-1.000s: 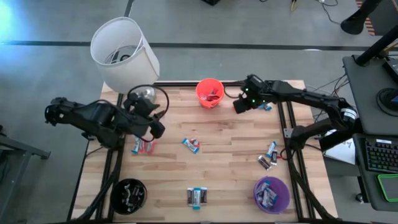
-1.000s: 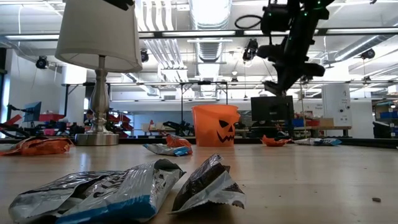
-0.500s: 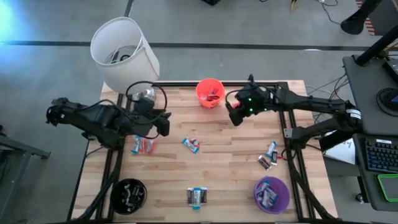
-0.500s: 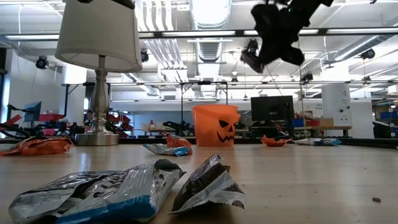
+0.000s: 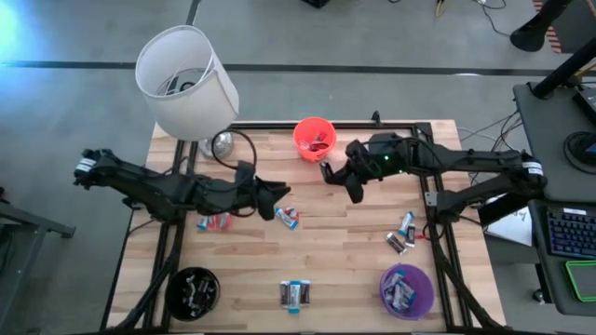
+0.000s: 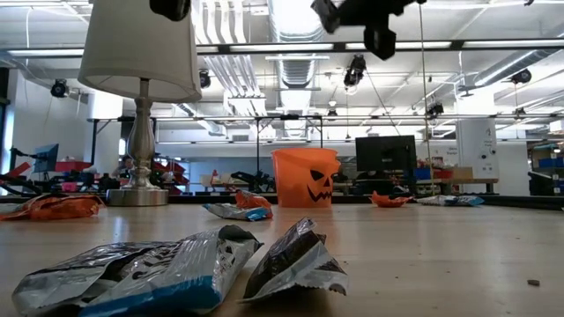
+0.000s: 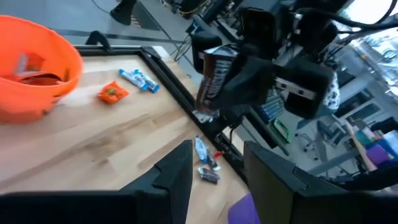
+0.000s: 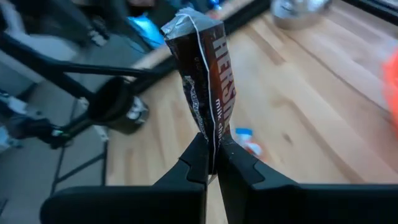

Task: Organize candy in baskets
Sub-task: Put the brown chocolate into the black bucket

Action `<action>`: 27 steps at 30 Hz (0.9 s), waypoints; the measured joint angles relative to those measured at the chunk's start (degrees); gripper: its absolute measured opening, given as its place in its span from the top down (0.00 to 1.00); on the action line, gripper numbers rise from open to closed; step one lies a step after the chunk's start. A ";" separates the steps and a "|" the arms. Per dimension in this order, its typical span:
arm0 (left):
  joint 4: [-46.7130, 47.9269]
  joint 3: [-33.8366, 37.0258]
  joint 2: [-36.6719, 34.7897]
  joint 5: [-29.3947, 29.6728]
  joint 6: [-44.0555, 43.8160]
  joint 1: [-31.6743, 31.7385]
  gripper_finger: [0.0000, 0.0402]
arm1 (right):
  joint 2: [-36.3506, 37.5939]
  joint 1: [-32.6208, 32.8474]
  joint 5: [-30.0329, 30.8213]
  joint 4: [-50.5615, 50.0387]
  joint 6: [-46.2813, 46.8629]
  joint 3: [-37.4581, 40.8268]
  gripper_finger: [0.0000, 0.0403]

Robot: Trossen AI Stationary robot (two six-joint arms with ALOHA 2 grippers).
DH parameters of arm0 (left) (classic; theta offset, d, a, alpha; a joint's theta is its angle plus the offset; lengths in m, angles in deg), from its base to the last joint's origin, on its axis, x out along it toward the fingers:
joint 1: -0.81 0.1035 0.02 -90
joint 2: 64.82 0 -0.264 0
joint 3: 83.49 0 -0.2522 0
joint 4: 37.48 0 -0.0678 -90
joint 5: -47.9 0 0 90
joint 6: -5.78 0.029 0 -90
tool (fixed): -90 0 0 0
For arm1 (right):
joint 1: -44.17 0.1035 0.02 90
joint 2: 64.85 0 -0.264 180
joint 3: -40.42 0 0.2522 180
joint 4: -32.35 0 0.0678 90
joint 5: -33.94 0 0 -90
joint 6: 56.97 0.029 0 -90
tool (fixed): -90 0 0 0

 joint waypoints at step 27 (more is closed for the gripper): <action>-24.50 -0.41 9.43 -2.99 19.70 -0.71 0.69 | -3.90 8.53 0.04 13.79 1.57 0.04 0.97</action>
